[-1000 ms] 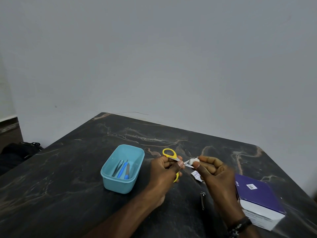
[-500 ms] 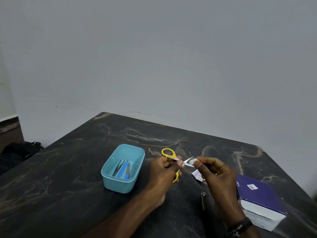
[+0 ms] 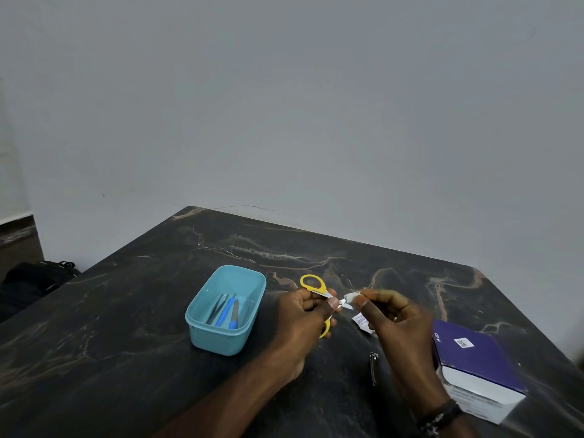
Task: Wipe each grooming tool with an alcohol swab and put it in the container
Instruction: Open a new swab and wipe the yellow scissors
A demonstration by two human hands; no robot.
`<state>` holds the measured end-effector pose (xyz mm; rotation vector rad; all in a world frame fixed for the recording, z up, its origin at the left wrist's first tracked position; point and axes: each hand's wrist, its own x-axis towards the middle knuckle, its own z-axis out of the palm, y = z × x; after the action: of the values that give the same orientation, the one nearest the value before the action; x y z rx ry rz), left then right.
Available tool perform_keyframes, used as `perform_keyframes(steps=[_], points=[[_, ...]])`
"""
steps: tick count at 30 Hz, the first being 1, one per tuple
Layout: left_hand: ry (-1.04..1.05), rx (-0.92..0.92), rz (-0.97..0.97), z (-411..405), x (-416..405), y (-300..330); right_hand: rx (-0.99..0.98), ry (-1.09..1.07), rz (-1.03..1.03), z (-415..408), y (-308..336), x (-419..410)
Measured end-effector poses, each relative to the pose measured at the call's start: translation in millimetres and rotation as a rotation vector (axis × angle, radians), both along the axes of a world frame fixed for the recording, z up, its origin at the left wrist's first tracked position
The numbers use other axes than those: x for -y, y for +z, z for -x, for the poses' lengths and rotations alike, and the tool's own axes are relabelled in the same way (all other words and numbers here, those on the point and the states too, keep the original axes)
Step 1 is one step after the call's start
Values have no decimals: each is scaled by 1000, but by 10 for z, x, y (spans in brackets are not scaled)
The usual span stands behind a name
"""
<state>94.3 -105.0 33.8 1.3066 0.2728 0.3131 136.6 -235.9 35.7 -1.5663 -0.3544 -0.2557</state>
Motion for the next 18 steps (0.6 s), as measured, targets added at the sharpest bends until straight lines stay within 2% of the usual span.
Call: perform_keyframes(steps=[13, 18], points=[[-40, 38, 23, -10, 11, -33, -73, 57, -43, -13, 12, 1], [-37, 32, -37, -22, 4, -56, -142, 64, -26, -40, -18, 15]])
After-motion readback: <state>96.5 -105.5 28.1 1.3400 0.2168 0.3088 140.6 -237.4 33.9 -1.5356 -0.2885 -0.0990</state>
